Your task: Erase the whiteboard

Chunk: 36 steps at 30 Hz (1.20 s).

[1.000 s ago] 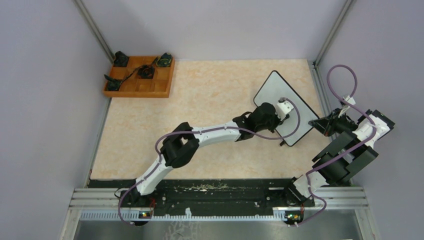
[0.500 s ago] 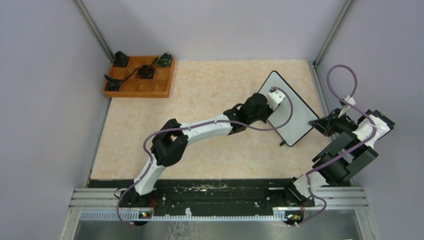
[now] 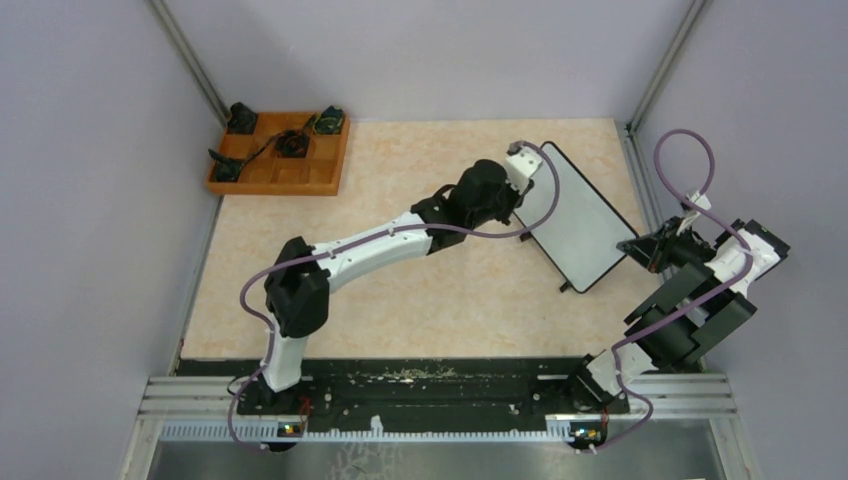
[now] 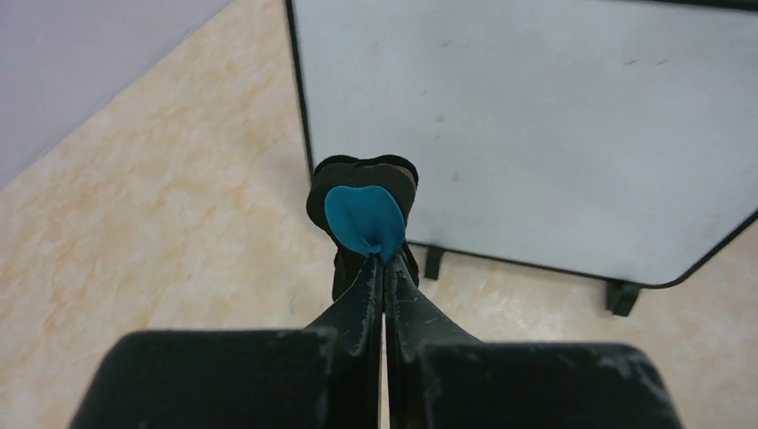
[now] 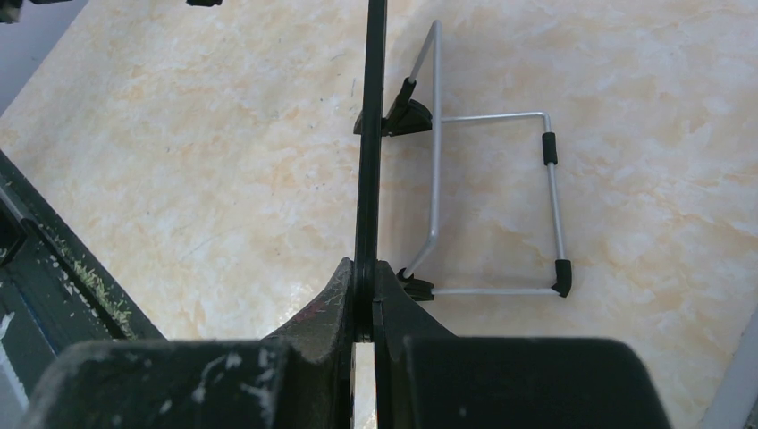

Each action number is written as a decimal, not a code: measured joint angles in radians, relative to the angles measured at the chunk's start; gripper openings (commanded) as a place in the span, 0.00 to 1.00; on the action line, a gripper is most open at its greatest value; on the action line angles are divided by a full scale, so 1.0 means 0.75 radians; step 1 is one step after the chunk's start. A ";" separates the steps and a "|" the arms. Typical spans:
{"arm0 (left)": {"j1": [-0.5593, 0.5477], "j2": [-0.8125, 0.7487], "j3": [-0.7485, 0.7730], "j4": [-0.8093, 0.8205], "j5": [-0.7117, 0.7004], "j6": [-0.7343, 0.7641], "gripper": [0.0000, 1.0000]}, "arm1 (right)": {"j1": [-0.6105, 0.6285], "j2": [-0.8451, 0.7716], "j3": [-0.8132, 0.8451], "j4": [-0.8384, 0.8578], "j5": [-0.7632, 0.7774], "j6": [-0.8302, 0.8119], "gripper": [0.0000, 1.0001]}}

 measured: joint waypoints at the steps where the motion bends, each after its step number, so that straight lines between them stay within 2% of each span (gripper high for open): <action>1: 0.017 -0.008 -0.020 -0.011 -0.005 -0.006 0.00 | 0.000 0.000 0.001 0.001 0.000 0.004 0.00; 7: 0.108 -0.012 -0.144 -0.053 -0.083 -0.018 0.00 | 0.000 0.000 0.004 0.006 0.005 0.018 0.00; 21: 0.210 -0.034 -0.323 -0.099 -0.186 -0.052 0.00 | 0.000 -0.013 0.020 0.009 0.043 0.064 0.00; 36: 0.307 -0.037 -0.361 -0.104 -0.210 -0.092 0.00 | 0.005 -0.047 0.035 -0.001 0.108 0.126 0.00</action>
